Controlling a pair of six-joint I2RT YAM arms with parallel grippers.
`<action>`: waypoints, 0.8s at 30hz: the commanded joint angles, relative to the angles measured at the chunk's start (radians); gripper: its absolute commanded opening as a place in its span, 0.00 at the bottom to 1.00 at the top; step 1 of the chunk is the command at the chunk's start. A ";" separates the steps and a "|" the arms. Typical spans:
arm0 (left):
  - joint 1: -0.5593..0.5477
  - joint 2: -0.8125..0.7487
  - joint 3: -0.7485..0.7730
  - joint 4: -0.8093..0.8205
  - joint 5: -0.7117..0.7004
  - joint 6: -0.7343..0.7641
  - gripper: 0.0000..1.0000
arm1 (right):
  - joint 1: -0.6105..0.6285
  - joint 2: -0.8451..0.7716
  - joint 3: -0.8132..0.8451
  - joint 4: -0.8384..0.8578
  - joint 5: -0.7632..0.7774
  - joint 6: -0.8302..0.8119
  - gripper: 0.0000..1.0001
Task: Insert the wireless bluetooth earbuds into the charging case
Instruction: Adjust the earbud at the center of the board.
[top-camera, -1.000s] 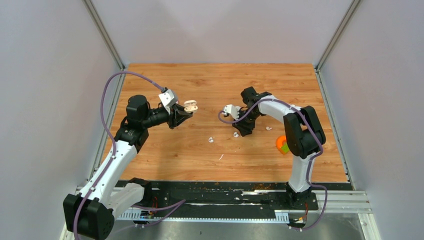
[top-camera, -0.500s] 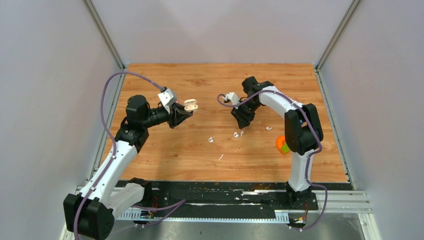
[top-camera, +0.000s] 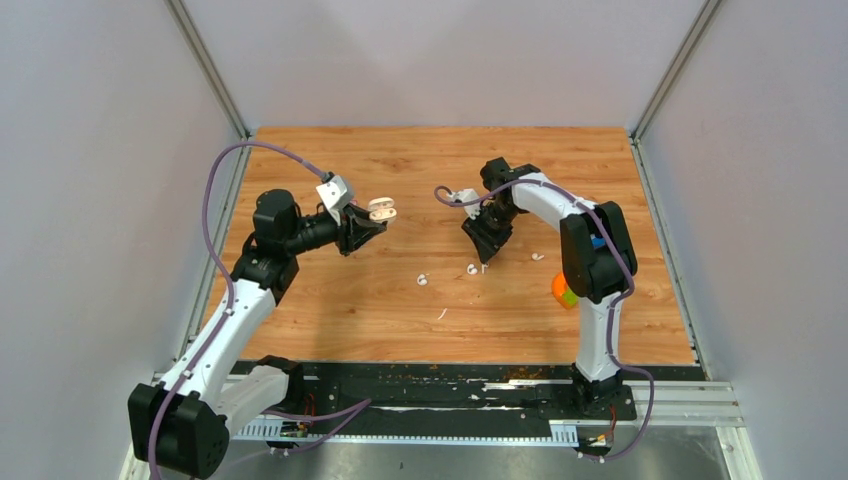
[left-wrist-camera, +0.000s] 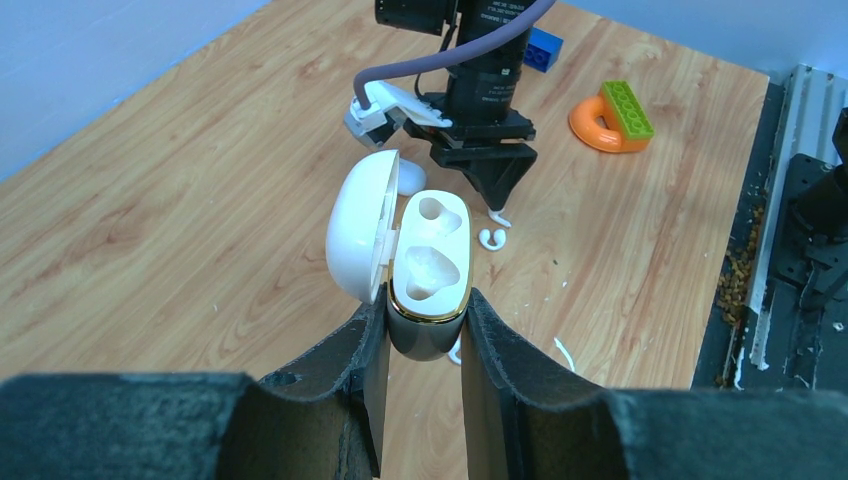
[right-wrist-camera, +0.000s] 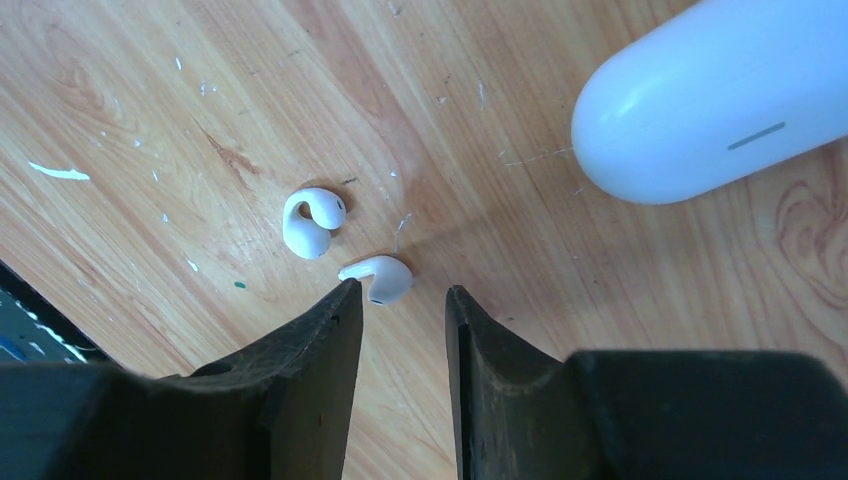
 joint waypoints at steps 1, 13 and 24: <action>0.008 0.006 0.018 0.031 0.009 -0.005 0.00 | 0.013 -0.029 -0.018 0.038 0.013 0.132 0.37; 0.008 0.007 0.038 0.003 0.007 0.020 0.00 | -0.131 -0.159 -0.036 0.012 0.065 -0.006 0.36; 0.008 0.012 0.029 0.037 0.014 -0.013 0.00 | -0.298 -0.108 -0.029 0.061 0.217 -0.140 0.33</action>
